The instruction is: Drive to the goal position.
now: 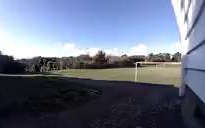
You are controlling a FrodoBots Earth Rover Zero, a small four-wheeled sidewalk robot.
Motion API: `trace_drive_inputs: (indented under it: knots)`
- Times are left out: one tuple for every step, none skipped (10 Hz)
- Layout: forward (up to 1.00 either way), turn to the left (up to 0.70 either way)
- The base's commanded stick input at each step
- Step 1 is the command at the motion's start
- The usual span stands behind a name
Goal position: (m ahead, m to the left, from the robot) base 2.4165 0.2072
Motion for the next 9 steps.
trace_drive_inputs:
  knots:
    - [0.04,0.0]
    - [0.04,0.0]
    - [0.04,0.0]
    - [0.04,0.0]
    - [0.04,0.0]
    - [0.04,0.0]
    - [0.04,0.0]
    - [0.04,0.0]
    - [0.04,0.0]
